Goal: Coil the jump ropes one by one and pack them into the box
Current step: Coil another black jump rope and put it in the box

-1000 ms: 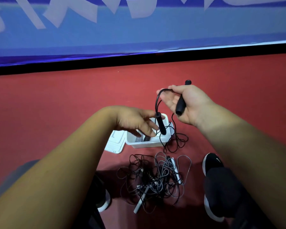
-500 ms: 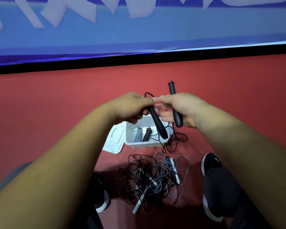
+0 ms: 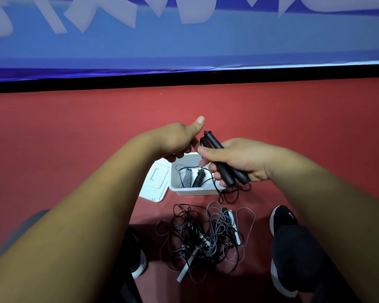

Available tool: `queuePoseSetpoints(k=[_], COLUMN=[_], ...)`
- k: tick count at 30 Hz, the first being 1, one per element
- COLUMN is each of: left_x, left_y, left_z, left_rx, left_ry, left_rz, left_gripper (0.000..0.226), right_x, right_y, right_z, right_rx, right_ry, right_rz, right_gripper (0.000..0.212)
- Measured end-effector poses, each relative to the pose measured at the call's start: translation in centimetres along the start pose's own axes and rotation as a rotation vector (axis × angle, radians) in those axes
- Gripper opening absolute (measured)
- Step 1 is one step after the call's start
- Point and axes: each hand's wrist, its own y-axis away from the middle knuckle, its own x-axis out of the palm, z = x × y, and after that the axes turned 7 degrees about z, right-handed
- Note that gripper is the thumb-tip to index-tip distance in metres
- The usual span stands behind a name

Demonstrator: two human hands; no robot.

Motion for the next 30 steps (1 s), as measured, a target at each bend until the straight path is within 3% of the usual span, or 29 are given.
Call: queuePoseSetpoints(k=[1,3,4,6,7,9,13,18,24,30], left_x=[-0.3,-0.7,-1.0,-1.2,-1.1,-0.7,0.4,1.7,2.4,2.4], left_y=[0.0,-0.2,-0.2,0.1,0.3,0.5,-0.4,-0.7,-0.8,-0.8], left_z=[0.0,0.4,0.6,0.9,0.8,0.5,0.5,-0.1,-0.9,-1.1], left_rx=[0.012,0.097,0.160,0.298,0.350,0.412,0.410,0.384,0.346,0.283], left_ry=[-0.018,-0.061,-0.069,-0.067,-0.054,-0.039,-0.138,-0.026,-0.025,-0.151], left_rz=[-0.028,-0.087,-0.090,0.002,0.057,0.103,-0.059,-0.138,-0.266,-0.365], left_gripper=[0.073,0.030,0.026,0.059,0.060,0.038,0.011,0.011,0.021,0.024], right_x=[0.0,0.0,0.0,-0.2,-0.2,-0.3,-0.6,-0.8,-1.3,-0.7], right_y=[0.1,0.3,0.3,0.2,0.2,0.2,-0.2,-0.4,-0.6,-0.6], right_z=[0.0,0.1,0.1,0.1,0.1,0.2,0.1,0.2,0.3,0.4], right_rx=[0.008,0.017,0.016,0.000,-0.009,-0.013,0.035,0.072,0.082,-0.001], right_ry=[0.049,0.120,0.143,0.179,0.184,0.201,0.242,0.346,0.410,0.742], right_rz=[0.024,0.030,0.010,-0.035,-0.046,-0.058,-0.123,-0.256,-0.405,-0.489], right_gripper=[0.042,0.034,0.034,0.033,0.032,0.031,0.028,0.021,0.040,0.014])
